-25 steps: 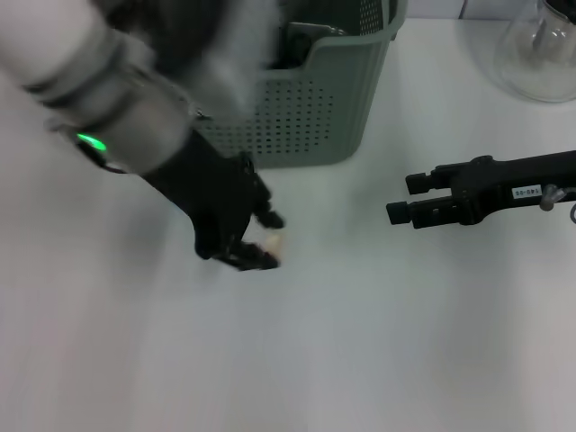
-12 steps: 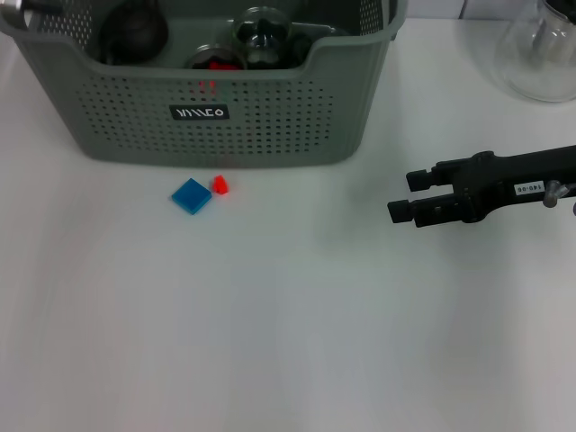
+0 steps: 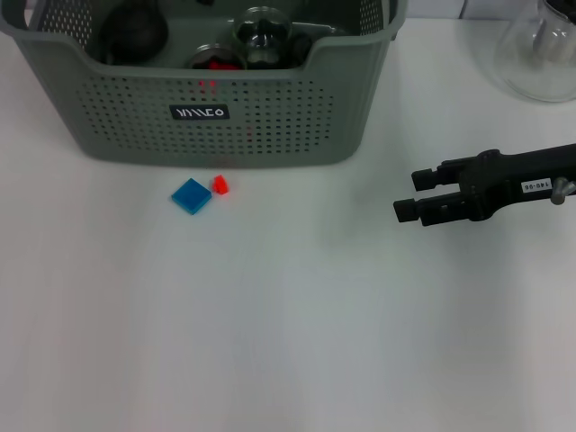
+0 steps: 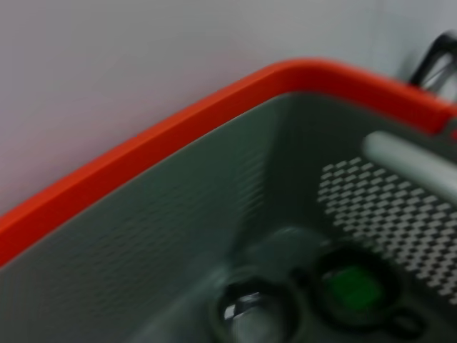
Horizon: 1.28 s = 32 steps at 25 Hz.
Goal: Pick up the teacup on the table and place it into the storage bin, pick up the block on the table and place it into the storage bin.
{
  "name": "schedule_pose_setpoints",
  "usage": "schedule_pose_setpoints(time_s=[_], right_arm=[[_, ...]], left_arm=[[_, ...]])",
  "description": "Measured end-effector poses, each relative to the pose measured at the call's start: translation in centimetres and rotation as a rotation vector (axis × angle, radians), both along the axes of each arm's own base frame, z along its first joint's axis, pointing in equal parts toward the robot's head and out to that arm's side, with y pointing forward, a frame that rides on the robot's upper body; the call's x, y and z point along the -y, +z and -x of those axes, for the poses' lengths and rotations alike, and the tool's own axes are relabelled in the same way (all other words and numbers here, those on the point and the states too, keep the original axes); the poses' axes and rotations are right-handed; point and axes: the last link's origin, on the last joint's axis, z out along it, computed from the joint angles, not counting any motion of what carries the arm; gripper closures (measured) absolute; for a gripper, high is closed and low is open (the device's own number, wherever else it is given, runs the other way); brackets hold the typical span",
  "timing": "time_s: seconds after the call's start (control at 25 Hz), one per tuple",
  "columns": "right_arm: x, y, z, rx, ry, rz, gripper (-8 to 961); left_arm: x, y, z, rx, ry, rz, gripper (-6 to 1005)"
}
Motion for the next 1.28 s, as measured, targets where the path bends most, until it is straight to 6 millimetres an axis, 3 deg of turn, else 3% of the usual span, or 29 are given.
schedule_pose_setpoints(time_s=[0.32, 0.76, 0.84, 1.04, 1.28], right_arm=[[0.0, 0.2, -0.2, 0.0, -0.006, -0.003, 157], [0.0, 0.2, -0.2, 0.0, -0.008, -0.004, 157], [0.0, 0.2, -0.2, 0.0, -0.007, -0.004, 157], [0.0, 0.2, -0.2, 0.002, 0.0, -0.006, 158], [0.0, 0.3, -0.2, 0.003, 0.004, -0.01, 158]], left_arm=[[-0.5, -2.0, -0.3, -0.141, -0.009, -0.039, 589], [-0.2, -2.1, -0.5, -0.153, -0.027, -0.037, 465], [0.2, -1.8, -0.8, -0.134, -0.051, -0.044, 397], [3.5, 0.7, -2.9, 0.04, -0.181, -0.033, 240], [10.1, 5.2, -3.6, 0.452, -0.425, 0.118, 162]])
